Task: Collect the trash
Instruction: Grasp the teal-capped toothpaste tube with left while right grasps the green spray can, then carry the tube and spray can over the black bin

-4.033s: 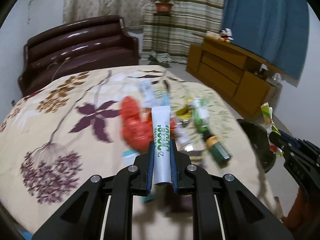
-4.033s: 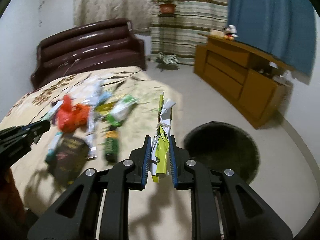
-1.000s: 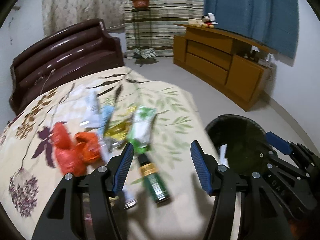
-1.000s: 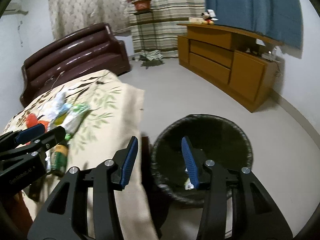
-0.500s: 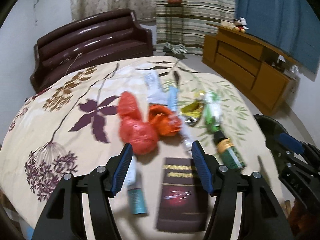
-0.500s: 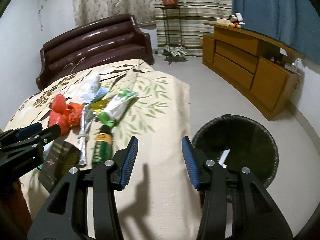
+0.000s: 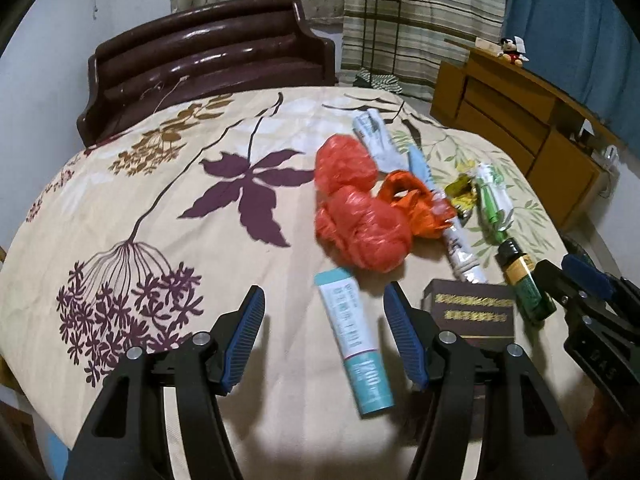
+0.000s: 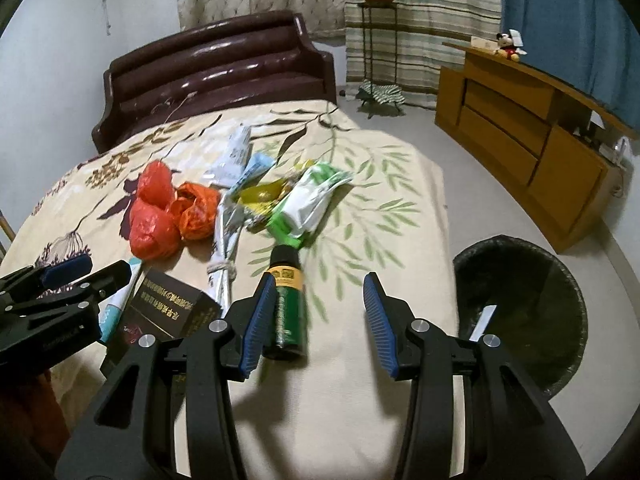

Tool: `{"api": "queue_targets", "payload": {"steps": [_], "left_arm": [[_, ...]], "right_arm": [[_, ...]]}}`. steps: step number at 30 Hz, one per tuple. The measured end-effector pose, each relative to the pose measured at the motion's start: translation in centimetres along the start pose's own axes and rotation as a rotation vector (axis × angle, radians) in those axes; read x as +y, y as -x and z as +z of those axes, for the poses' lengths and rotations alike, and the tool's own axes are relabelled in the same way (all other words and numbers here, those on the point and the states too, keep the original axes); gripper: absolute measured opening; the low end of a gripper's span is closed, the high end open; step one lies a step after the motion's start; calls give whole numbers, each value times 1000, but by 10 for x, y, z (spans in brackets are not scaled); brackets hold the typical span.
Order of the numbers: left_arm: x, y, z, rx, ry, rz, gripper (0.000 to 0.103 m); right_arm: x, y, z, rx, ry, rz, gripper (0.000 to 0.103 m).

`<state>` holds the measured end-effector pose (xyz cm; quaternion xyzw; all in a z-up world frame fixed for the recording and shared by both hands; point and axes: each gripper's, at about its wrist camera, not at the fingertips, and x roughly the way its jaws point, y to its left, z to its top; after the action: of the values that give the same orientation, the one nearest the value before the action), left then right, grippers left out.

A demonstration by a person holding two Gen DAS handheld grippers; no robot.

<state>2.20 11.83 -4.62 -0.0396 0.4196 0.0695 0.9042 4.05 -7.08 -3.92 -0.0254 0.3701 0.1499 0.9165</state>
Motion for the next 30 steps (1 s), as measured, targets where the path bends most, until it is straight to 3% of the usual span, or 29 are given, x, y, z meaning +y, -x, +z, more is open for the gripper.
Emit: {"api": "queue_targets", "payload": {"steps": [12, 16, 20, 22, 30], "left_arm": [[3, -13, -4, 54, -18, -34, 60], [1, -12, -6, 45, -45, -36, 46], [2, -11, -7, 31, -68, -28, 33], [2, -10, -8, 24, -78, -21, 22], [6, -7, -10, 12, -65, -49, 16]], "right_arm": [[15, -11, -2, 46, 38, -4, 41], [15, -12, -3, 52, 37, -3, 26], [15, -11, -4, 51, 38, -4, 25], [14, -11, -5, 47, 37, -3, 25], [11, -7, -5, 36, 24, -2, 24]]}}
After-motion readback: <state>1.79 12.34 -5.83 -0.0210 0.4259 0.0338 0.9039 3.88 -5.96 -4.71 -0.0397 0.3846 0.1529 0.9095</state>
